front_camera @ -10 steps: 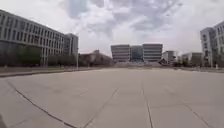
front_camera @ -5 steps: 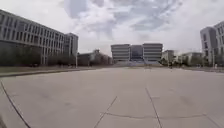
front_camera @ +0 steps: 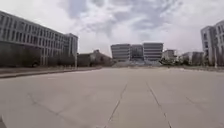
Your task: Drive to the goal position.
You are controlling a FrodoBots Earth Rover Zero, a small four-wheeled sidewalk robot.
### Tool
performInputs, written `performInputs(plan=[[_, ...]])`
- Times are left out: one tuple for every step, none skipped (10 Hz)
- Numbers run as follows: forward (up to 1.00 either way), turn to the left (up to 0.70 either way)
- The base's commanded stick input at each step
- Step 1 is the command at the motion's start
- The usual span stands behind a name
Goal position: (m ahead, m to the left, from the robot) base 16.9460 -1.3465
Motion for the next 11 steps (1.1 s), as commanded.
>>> performInputs(plan=[[0.70, 0.00], [0.70, 0.00], [0.70, 0.00], [0.70, 0.00], [0.70, 0.00], [0.70, 0.00], [0.70, -0.14], [0.70, -0.26], [0.70, -0.16], [0.70, 0.00], [0.70, 0.00]])
